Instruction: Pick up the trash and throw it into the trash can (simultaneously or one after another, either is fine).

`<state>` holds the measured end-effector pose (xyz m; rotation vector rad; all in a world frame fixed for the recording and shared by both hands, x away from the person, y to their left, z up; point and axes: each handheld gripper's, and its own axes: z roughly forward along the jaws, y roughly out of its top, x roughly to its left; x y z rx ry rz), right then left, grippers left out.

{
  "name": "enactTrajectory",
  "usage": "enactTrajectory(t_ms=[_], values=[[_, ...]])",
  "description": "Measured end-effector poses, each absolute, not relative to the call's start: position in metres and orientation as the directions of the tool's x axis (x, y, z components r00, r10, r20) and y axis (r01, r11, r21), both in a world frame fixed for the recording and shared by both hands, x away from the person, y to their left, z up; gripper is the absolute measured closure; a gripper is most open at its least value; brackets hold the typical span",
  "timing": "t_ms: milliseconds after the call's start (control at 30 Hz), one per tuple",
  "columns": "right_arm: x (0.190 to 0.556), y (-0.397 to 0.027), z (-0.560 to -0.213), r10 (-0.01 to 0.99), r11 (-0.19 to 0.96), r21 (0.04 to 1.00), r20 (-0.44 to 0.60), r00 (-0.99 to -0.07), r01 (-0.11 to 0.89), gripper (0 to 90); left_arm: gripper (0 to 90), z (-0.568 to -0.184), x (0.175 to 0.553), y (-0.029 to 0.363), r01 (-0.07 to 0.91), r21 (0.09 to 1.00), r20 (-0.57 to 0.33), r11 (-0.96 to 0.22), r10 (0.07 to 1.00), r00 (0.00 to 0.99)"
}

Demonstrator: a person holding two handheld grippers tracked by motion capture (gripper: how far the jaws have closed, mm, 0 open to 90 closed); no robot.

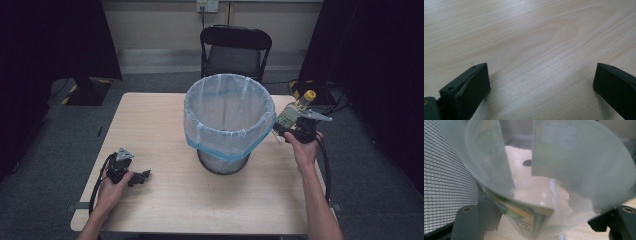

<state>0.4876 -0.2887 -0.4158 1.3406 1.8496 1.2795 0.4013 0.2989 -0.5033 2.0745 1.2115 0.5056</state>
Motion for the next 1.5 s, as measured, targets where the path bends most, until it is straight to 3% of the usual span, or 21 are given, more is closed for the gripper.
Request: enactTrajectory(t_ms=[767, 1500], values=[[0.437, -0.297, -0.365, 0.912, 0.001, 0.953, 0.124, -0.392, 0.304, 27.8, 0.4, -0.503, 0.401, 0.299, 0.609, 0.715, -0.002, -0.344, 0.869, 0.494], [0.433, -0.294, -0.336, 0.890, -0.047, 0.974, 0.141, -0.433, 0.221, 27.9, 0.4, -0.503, 0.401, 0.299, 0.609, 0.715, -0.003, -0.342, 0.871, 0.491]])
